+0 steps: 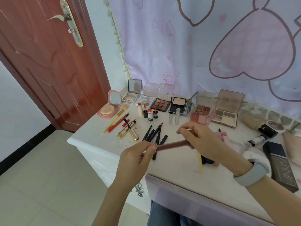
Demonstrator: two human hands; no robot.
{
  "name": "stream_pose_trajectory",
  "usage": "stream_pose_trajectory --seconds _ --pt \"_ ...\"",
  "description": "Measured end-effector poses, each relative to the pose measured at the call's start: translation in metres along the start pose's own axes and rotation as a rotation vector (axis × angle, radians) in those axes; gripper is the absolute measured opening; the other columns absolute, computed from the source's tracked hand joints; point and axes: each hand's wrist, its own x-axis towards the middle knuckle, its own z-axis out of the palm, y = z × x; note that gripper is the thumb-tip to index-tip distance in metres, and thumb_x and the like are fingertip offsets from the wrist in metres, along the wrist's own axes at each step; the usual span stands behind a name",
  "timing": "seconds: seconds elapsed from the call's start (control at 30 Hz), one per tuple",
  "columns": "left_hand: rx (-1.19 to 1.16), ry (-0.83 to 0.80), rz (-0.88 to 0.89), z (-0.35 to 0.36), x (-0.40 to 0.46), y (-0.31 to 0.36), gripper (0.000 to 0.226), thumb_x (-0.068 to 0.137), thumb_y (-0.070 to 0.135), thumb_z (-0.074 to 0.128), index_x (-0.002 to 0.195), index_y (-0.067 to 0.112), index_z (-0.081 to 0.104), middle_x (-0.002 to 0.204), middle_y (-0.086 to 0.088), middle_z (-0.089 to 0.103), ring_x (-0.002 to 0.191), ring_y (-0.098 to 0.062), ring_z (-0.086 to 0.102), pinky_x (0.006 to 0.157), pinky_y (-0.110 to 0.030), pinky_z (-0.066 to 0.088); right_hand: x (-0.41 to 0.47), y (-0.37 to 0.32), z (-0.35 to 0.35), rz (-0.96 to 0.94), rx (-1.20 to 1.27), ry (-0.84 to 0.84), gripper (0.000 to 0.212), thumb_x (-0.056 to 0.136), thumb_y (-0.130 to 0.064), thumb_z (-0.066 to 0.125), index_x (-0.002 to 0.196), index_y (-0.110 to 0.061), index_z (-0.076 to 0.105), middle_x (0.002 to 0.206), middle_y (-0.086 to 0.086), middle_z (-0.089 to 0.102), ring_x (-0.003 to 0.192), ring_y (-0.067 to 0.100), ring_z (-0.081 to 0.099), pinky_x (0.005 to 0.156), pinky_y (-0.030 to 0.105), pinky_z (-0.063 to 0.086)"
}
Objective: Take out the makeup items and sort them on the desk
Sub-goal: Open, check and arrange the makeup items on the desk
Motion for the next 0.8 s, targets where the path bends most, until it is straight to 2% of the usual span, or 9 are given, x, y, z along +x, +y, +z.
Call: stream_pose_trajectory --seconds 0.1,0.2,0.3,0.4,0.47,0.53,0.6,0.7,0.8 --pt "0.006 -0.007 -0.009 -0.003 0.001 -0.001 0.02 0.087 0.038 0.046 0.07 0.032 0.054 0.056 0.015 0.046 0.047 -0.008 0.036 0.045 -0.013 0.026 -0.007 0.0 -0.001 -0.046 0.087 -0.111 0.039 0.092 -0.017 0.05 0.112 -0.049 0.041 0.082 -0.014 0.049 0.059 0.001 0.052 0.059 0.016 0.043" --pt "0.006 -0.022 -0.051 -0.002 0.002 -0.001 0.02 0.089 0.032 0.046 0.07 0.033 0.053 0.056 0.014 0.045 0.047 -0.008 0.036 0.045 -0.014 0.027 -0.008 -0.001 0.0 -0.053 -0.016 -0.107 0.037 0.086 -0.042 0.049 0.115 -0.057 0.032 0.104 -0.022 0.046 0.081 -0.004 0.059 0.07 0.015 0.048" --pt "-0.039 -0.01 -0.117 0.002 0.002 0.0 0.027 0.096 0.026 0.044 0.071 0.032 0.053 0.052 0.013 0.043 0.045 -0.008 0.035 0.043 -0.015 0.027 -0.004 -0.004 0.001 0.107 0.141 0.004 0.032 0.086 -0.052 0.04 0.102 -0.028 0.054 0.076 -0.01 0.064 0.052 0.004 0.059 0.051 0.015 0.045" --pt "-0.076 -0.071 -0.155 0.006 -0.002 0.002 0.027 0.095 0.027 0.041 0.072 0.029 0.054 0.049 0.014 0.042 0.044 -0.007 0.034 0.043 -0.016 0.026 -0.005 -0.003 0.002 0.135 0.331 0.075 0.026 0.094 -0.028 0.045 0.082 -0.015 0.064 0.05 -0.003 0.053 0.042 0.01 0.04 0.04 0.015 0.033" --pt "-0.116 -0.101 -0.19 0.007 -0.003 0.003 0.027 0.095 0.026 0.041 0.071 0.029 0.055 0.047 0.014 0.043 0.045 -0.006 0.035 0.044 -0.014 0.027 -0.008 -0.006 0.002 0.083 0.364 0.109 0.016 0.093 -0.008 0.047 0.088 -0.017 0.06 0.062 -0.002 0.055 0.048 0.006 0.044 0.045 0.016 0.036" --pt "-0.192 -0.11 -0.259 0.007 -0.002 0.003 0.027 0.095 0.026 0.041 0.073 0.027 0.056 0.048 0.013 0.042 0.046 -0.004 0.035 0.046 -0.013 0.029 -0.008 -0.007 0.0 0.048 0.469 0.121 0.028 0.09 0.006 0.046 0.102 -0.018 0.054 0.087 -0.001 0.061 0.06 0.006 0.054 0.053 0.02 0.044" --pt "-0.334 -0.097 -0.345 0.008 -0.001 0.006 0.026 0.097 0.023 0.037 0.079 0.02 0.055 0.05 0.01 0.049 0.048 -0.004 0.042 0.049 -0.014 0.037 -0.007 -0.009 -0.002 0.082 0.599 0.15 0.033 0.09 0.004 0.048 0.113 -0.018 0.051 0.105 0.0 0.059 0.07 0.012 0.059 0.059 0.027 0.048" --pt "-0.601 -0.063 -0.445 0.011 0.001 0.011 0.028 0.1 0.022 0.029 0.089 0.008 0.051 0.067 0.001 0.069 0.065 -0.015 0.065 0.064 -0.024 0.054 -0.007 -0.011 0.003 0.168 0.615 0.184 0.021 0.091 -0.008 0.051 0.109 -0.018 0.052 0.102 0.004 0.059 0.066 0.012 0.06 0.058 0.027 0.048" --pt "-0.823 -0.032 -0.503 0.014 0.003 0.014 0.027 0.099 0.024 0.031 0.099 0.005 0.051 0.096 -0.006 0.073 0.094 -0.019 0.068 0.082 -0.029 0.054 -0.01 -0.009 0.014 0.214 0.534 0.153 0.013 0.092 -0.007 0.048 0.094 -0.016 0.058 0.088 0.004 0.063 0.058 0.01 0.056 0.052 0.021 0.044"
